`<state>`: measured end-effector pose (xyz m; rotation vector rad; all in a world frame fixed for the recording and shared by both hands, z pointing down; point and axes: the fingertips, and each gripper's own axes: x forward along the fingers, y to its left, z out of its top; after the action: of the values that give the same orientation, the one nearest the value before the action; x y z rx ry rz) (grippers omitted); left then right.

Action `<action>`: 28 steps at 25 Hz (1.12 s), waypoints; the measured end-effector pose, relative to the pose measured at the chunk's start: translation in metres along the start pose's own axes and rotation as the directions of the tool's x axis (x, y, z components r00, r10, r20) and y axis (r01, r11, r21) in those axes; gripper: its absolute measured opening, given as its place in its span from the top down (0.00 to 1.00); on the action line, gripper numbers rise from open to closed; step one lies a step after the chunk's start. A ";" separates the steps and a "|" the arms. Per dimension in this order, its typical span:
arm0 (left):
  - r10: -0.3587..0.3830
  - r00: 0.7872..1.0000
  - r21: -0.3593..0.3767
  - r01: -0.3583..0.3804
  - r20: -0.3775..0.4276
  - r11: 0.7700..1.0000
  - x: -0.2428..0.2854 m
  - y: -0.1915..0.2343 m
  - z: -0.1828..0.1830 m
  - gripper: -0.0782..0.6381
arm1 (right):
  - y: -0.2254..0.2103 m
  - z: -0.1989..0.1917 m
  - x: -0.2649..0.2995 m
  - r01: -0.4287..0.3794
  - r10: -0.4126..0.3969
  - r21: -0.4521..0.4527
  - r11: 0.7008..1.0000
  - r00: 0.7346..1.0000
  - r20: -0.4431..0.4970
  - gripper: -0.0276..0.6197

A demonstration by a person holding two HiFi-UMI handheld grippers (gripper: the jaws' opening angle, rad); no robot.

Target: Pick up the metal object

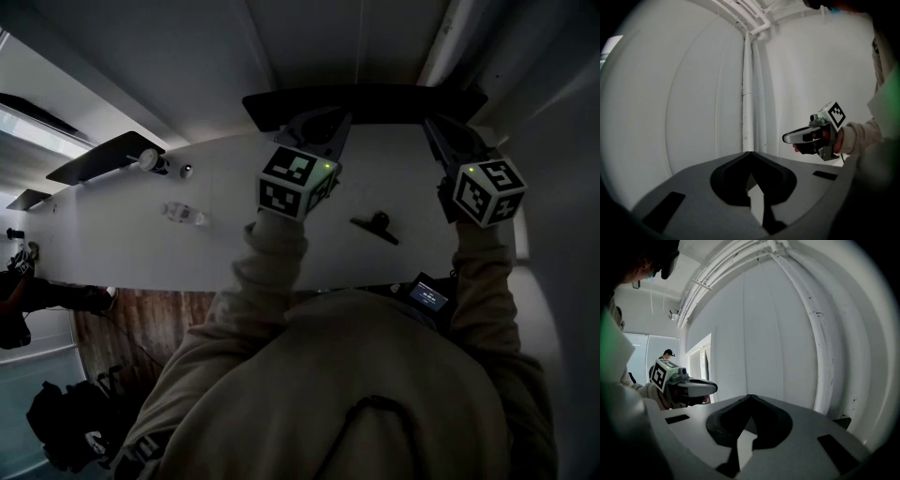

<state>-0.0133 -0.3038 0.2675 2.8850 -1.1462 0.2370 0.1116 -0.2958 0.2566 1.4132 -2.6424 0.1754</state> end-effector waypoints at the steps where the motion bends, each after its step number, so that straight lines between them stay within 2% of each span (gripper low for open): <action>1: -0.002 1.000 -0.009 0.002 -0.001 1.000 0.000 0.000 -0.003 0.90 | 0.000 -0.003 0.001 -0.003 0.004 0.005 1.000 1.000 -0.007 0.93; 10: -0.003 0.999 -0.053 0.001 -0.039 0.999 0.004 0.006 -0.031 0.90 | -0.001 -0.030 0.013 -0.009 0.012 0.045 0.999 0.998 -0.056 0.93; 23: -0.078 0.993 -0.114 0.067 -0.094 0.991 0.024 -0.007 -0.073 0.90 | -0.002 -0.077 0.022 -0.025 0.041 0.131 0.991 0.992 -0.122 0.93; 28: -0.088 0.988 -0.151 0.069 -0.123 0.986 0.025 -0.010 -0.099 0.90 | -0.003 -0.099 0.018 -0.018 0.041 0.140 0.990 0.986 -0.163 0.93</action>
<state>-0.0014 -0.3059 0.3690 2.7347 -0.9829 0.3183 0.1109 -0.2950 0.3572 1.3350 -2.5585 0.4659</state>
